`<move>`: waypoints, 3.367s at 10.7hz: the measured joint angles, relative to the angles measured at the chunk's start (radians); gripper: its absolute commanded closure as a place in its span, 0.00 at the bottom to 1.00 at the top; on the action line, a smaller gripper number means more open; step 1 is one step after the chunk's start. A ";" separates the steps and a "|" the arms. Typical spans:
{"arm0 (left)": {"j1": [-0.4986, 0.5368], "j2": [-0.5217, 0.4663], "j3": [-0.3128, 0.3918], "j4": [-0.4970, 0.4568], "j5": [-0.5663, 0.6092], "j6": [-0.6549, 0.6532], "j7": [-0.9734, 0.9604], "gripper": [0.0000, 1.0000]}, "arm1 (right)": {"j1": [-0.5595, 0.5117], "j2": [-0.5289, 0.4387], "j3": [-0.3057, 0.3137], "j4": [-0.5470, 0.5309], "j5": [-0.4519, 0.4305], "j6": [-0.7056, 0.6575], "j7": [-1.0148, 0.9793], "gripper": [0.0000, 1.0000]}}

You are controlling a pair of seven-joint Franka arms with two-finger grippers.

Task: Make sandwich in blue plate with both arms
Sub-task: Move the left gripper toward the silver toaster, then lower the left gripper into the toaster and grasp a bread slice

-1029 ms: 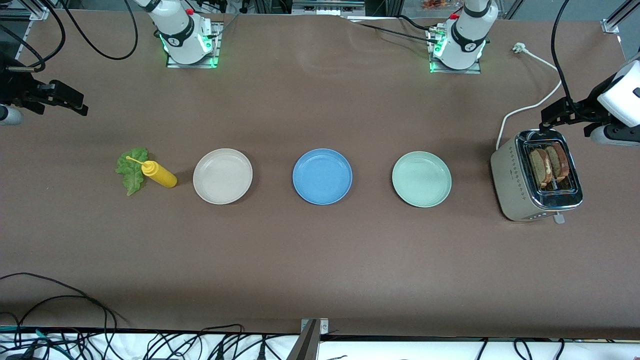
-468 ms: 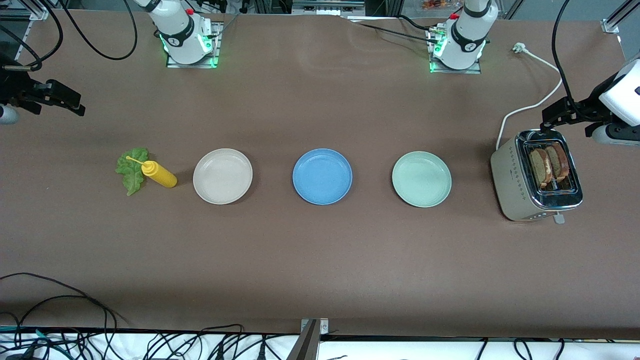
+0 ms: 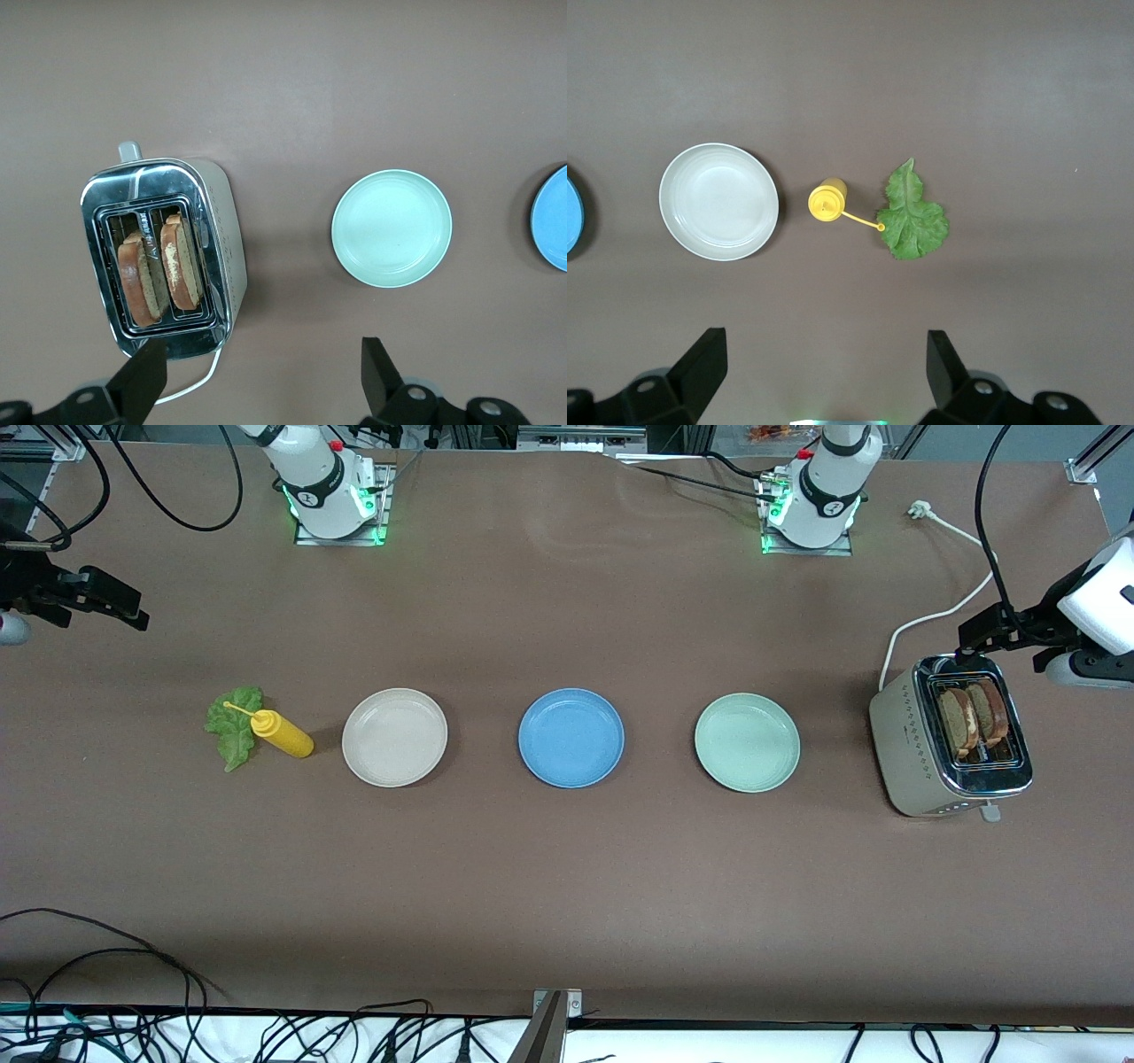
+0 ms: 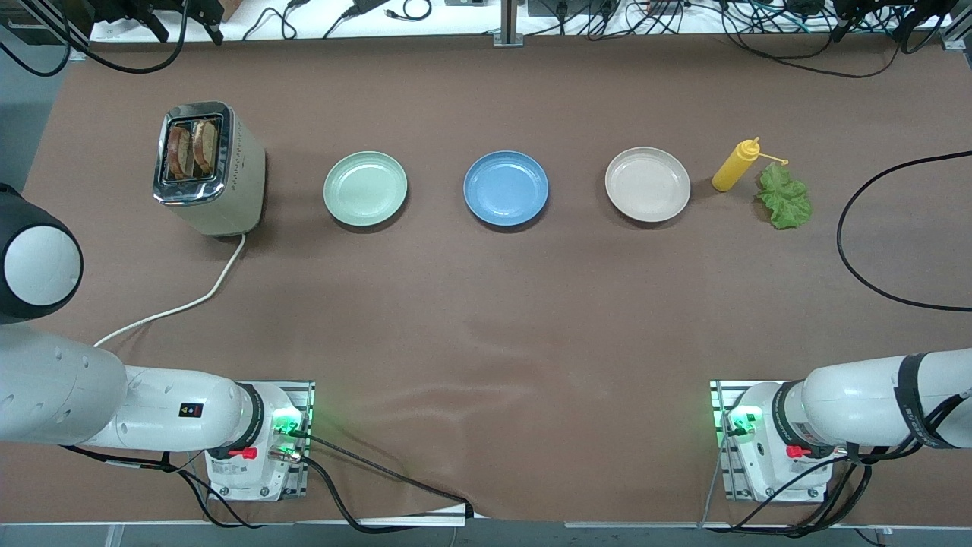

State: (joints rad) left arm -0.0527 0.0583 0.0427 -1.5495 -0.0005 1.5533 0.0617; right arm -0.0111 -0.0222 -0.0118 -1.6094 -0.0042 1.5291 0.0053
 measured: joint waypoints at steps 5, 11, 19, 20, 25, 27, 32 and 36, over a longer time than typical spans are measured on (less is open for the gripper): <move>0.023 0.030 0.006 -0.122 0.076 0.111 -0.002 0.07 | 0.000 0.000 -0.001 0.001 0.000 0.000 0.000 0.00; 0.116 0.054 0.010 -0.324 0.076 0.377 -0.001 0.16 | 0.000 0.000 -0.001 0.001 0.000 0.000 0.000 0.00; 0.150 0.111 0.009 -0.422 0.076 0.495 -0.001 0.64 | 0.000 0.000 -0.001 0.001 0.000 0.000 0.000 0.00; 0.150 0.111 0.009 -0.423 0.076 0.495 -0.001 0.81 | 0.000 0.000 0.000 0.001 0.000 0.000 0.000 0.00; 0.159 0.110 0.010 -0.425 0.077 0.496 0.000 0.99 | 0.000 0.000 0.000 0.001 0.000 0.001 0.000 0.00; 0.161 0.109 0.010 -0.424 0.077 0.496 0.000 1.00 | 0.000 0.000 0.000 0.001 0.000 0.001 0.000 0.00; 0.161 0.065 0.008 -0.389 0.077 0.494 0.000 1.00 | 0.001 0.001 0.000 0.001 0.000 0.001 0.000 0.00; 0.161 0.011 -0.003 -0.278 0.077 0.386 0.001 1.00 | 0.001 0.001 0.000 0.001 0.000 0.001 0.000 0.00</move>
State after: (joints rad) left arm 0.1079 0.0692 0.0398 -1.8276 0.0768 1.9393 0.0625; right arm -0.0103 -0.0215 -0.0117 -1.6079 -0.0042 1.5302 0.0053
